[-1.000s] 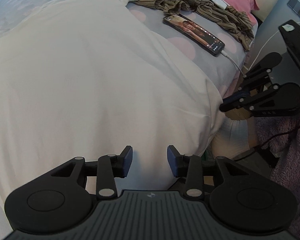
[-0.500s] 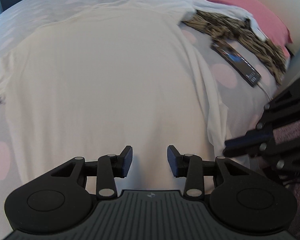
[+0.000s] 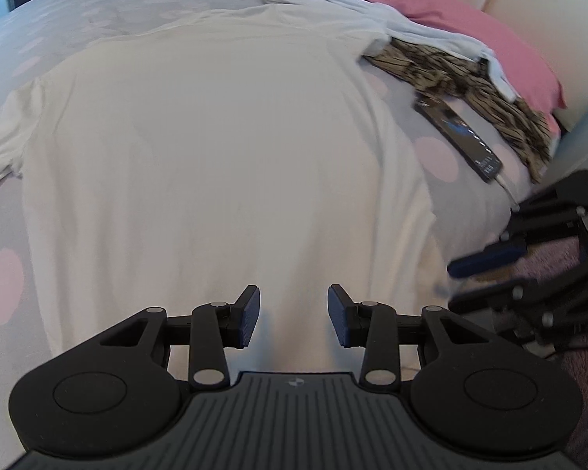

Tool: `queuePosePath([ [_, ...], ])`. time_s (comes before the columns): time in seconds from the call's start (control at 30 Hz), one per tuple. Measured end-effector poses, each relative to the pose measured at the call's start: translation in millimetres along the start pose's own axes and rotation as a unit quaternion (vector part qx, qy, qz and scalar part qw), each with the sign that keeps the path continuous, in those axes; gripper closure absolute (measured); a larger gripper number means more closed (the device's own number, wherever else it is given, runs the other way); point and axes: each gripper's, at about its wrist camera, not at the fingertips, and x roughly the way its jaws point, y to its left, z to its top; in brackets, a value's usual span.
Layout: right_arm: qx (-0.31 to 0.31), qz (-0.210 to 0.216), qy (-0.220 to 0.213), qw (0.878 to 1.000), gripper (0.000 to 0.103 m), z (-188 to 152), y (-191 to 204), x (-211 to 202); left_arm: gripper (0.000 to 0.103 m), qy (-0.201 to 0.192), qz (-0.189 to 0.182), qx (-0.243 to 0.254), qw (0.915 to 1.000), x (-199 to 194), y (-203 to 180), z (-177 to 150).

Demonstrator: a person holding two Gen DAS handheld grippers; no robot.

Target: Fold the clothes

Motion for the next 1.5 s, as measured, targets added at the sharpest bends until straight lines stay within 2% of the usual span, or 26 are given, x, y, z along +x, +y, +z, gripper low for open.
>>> queuePosePath([
  [0.13, -0.014, -0.023, 0.010, 1.000, 0.076, -12, 5, -6, 0.066, 0.004, -0.032, 0.054, 0.9980, -3, -22, -7],
  [0.27, -0.034, -0.025, 0.023, 0.999, 0.076, -15, 14, 0, 0.064, 0.005, -0.054, 0.126, 0.9905, 0, -51, -13],
  [0.4, -0.051, -0.033, 0.038, 0.997, 0.076, -13, 18, 9, 0.064, 0.019, -0.040, 0.187, 0.9814, 14, -74, -21],
  [0.43, -0.051, -0.034, 0.041, 0.997, 0.076, -13, 18, 10, 0.067, 0.023, -0.032, 0.191, 0.9807, 19, -75, -22],
  [0.47, -0.051, -0.035, 0.043, 0.997, 0.075, -12, 17, 12, 0.072, 0.027, -0.027, 0.190, 0.9811, 23, -75, -21],
  [0.53, -0.050, -0.037, 0.049, 0.997, 0.075, -12, 15, 15, 0.091, 0.029, -0.035, 0.175, 0.9836, 27, -70, -18],
  [0.6, -0.049, -0.040, 0.052, 0.997, 0.075, -13, 15, 16, 0.096, 0.024, -0.044, 0.154, 0.9868, 25, -63, -13],
  [0.7, -0.045, -0.042, 0.048, 0.997, 0.075, -13, 13, 17, 0.098, 0.022, -0.056, 0.101, 0.9931, 21, -45, -8],
  [0.8, -0.032, -0.040, 0.041, 0.998, 0.075, -9, 13, 20, 0.098, 0.044, -0.035, 0.034, 0.9978, 28, -22, -5],
  [0.9, -0.004, -0.028, 0.035, 0.999, 0.075, -3, 10, 24, 0.098, 0.064, -0.019, -0.022, 0.9975, 38, -1, -5],
  [0.97, -0.002, -0.031, 0.031, 0.999, 0.075, 0, 11, 28, 0.098, 0.062, -0.019, -0.040, 0.9971, 37, 6, -5],
  [1.13, -0.011, -0.043, 0.022, 0.999, 0.075, 2, 13, 34, 0.095, 0.031, 0.006, -0.005, 0.9995, 21, -3, -6],
  [1.23, -0.017, -0.058, 0.022, 0.998, 0.076, 4, 11, 42, 0.085, -0.002, -0.009, 0.034, 0.9994, 6, -14, -8],
  [1.3, -0.028, -0.075, 0.016, 0.997, 0.076, 8, 11, 44, 0.083, -0.015, -0.017, 0.073, 0.9971, -1, -26, -11],
  [1.37, -0.029, -0.084, 0.013, 0.996, 0.076, 10, 8, 47, 0.078, -0.012, -0.012, 0.112, 0.9936, 0, -39, -16],
  [1.43, -0.022, -0.084, 0.013, 0.996, 0.076, 13, 3, 49, 0.067, -0.003, -0.001, 0.148, 0.9890, 6, -51, -21],
  [1.5, -0.021, -0.085, 0.010, 0.996, 0.076, 15, 0, 51, 0.064, 0.008, 0.009, 0.179, 0.9838, 13, -60, -26],
])
